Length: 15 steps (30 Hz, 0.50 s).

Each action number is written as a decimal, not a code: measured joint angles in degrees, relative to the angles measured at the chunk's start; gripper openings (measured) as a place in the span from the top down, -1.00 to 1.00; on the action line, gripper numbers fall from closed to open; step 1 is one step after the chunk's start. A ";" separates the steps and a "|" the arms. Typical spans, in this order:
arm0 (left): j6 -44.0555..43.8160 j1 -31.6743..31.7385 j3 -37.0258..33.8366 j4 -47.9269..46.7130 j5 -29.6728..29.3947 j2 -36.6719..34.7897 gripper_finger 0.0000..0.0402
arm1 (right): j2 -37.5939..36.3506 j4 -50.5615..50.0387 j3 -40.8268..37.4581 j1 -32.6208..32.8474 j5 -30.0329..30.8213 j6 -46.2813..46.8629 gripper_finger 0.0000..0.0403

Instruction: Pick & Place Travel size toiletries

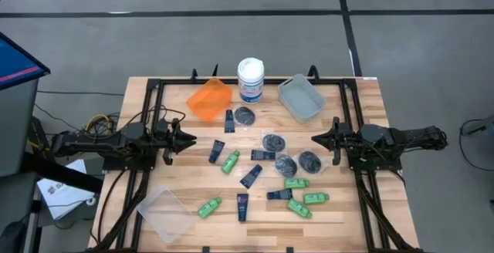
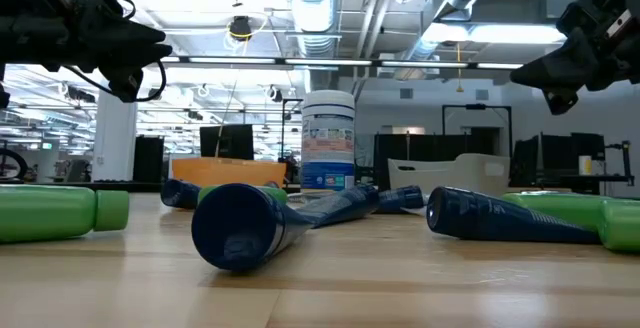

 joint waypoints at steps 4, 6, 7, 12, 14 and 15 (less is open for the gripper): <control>0.01 0.01 0.01 0.00 -0.01 0.02 0.56 | 0.01 0.02 0.01 -0.02 0.02 0.00 1.00; 0.01 0.02 0.02 -0.01 -0.02 0.01 0.56 | -0.02 0.02 0.01 -0.02 0.02 0.00 1.00; 0.01 0.02 0.01 -0.02 -0.02 0.02 0.56 | -0.01 0.02 0.01 -0.02 0.01 0.00 1.00; 0.00 0.00 0.00 -0.02 0.00 0.02 0.56 | -0.01 0.04 0.01 -0.57 0.17 0.00 1.00; 0.02 0.01 0.00 0.00 -0.01 0.00 0.56 | -0.01 0.08 0.00 -0.85 0.17 0.28 1.00; 0.02 0.01 0.01 0.00 -0.01 0.02 0.56 | -0.02 0.18 -0.01 -0.85 0.17 1.05 1.00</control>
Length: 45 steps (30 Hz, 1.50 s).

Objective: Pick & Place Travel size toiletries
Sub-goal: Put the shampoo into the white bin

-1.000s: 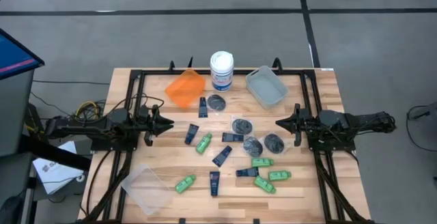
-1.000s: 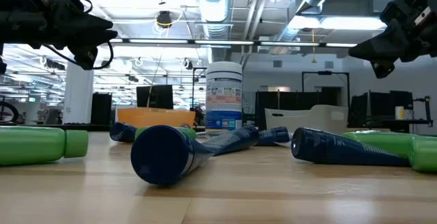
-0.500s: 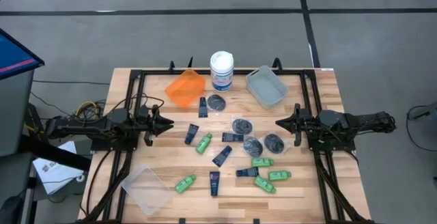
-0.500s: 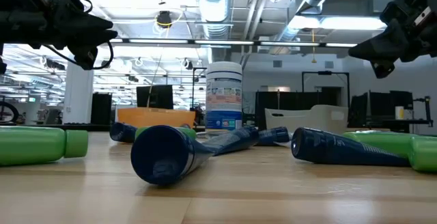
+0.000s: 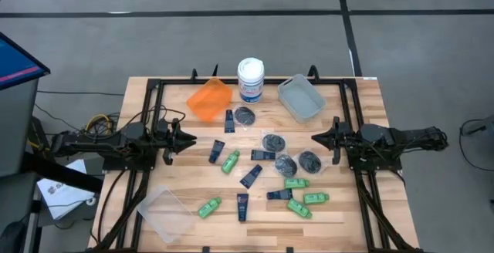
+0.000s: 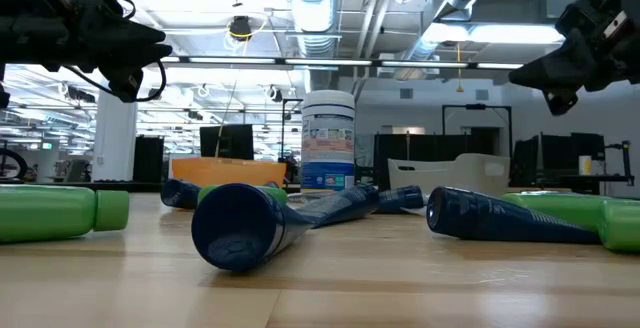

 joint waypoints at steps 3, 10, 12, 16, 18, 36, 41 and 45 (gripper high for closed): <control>0.00 0.00 0.00 0.03 -0.01 -0.01 0.56 | 0.01 0.06 -0.01 0.00 0.01 2.18 1.00; 0.13 0.01 0.01 1.07 -0.01 -0.02 0.56 | 0.01 -0.05 -0.01 0.40 -0.24 7.88 1.00; 0.68 -0.01 0.01 1.11 -0.01 -0.02 0.56 | 0.00 0.04 -0.01 0.59 -0.24 9.28 1.00; 0.35 0.00 -0.01 1.39 -0.25 -0.02 0.56 | 0.01 0.25 -0.04 0.14 -0.21 9.28 1.00; 0.33 0.00 0.00 1.46 -0.25 -0.02 0.56 | 0.02 0.11 -0.03 -0.27 -0.20 9.29 0.99; 1.37 0.01 0.01 8.36 -1.96 0.00 0.56 | 0.02 -0.38 0.03 -3.56 -0.28 3.54 -0.02; 1.47 0.01 -0.01 18.85 0.34 -0.02 0.56 | 0.02 -0.38 0.03 -3.56 -0.28 3.42 -0.15; 0.86 -0.01 -0.01 25.11 4.38 -0.02 0.56 | 0.02 -0.38 0.03 -3.56 -0.31 3.40 -0.16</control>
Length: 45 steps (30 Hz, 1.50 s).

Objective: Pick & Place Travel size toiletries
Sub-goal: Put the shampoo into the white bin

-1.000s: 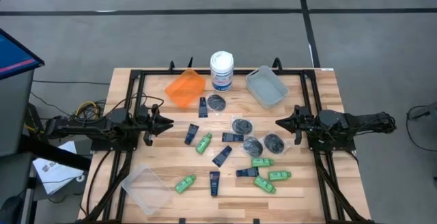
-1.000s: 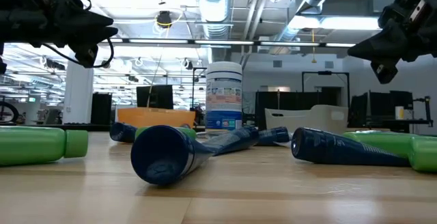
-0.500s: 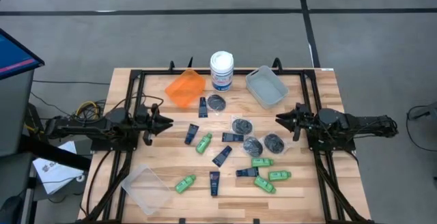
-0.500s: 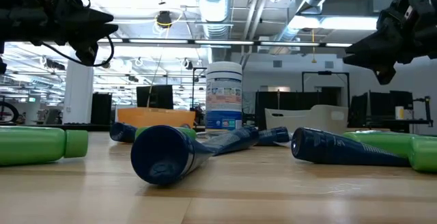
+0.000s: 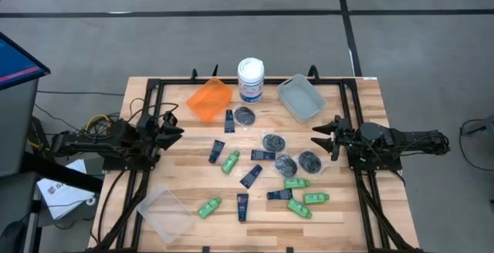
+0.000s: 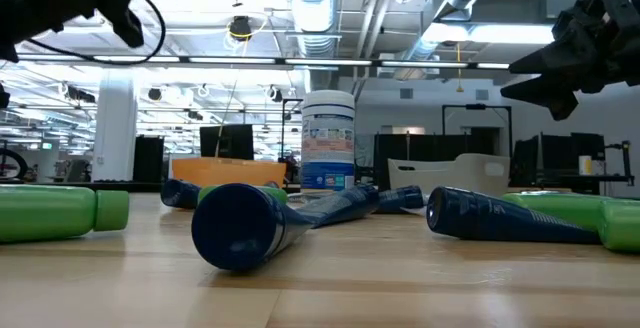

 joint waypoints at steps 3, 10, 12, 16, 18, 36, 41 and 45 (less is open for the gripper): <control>0.16 0.01 0.01 0.90 -0.39 0.00 0.56 | 0.00 0.00 0.00 0.00 0.00 0.00 -0.15; 3.87 0.02 0.02 0.85 -2.24 1.75 0.56 | 0.00 0.00 0.00 0.00 -0.04 0.00 -0.11; 6.15 0.02 0.02 0.85 -2.32 2.63 0.56 | 0.00 0.00 0.00 0.00 0.00 0.24 -0.11; 5.87 0.02 0.02 1.17 -4.16 4.53 0.56 | 0.00 0.02 0.00 -0.04 0.16 1.77 -0.10; 5.23 0.02 0.11 0.91 -4.22 6.02 0.55 | 0.00 0.05 0.00 -0.13 0.50 1.87 -0.10; 8.79 0.02 24.11 -23.98 -8.98 47.91 -0.35 | 0.00 0.02 0.00 -0.11 2.01 2.86 -0.15; 8.11 0.00 28.87 -25.49 -10.30 57.60 -0.47 | 0.00 0.02 0.00 -0.09 1.99 2.84 -0.15; 7.08 -0.02 31.57 -27.84 -12.39 63.34 -0.48 | 0.00 0.00 0.00 -0.09 1.77 2.84 -0.14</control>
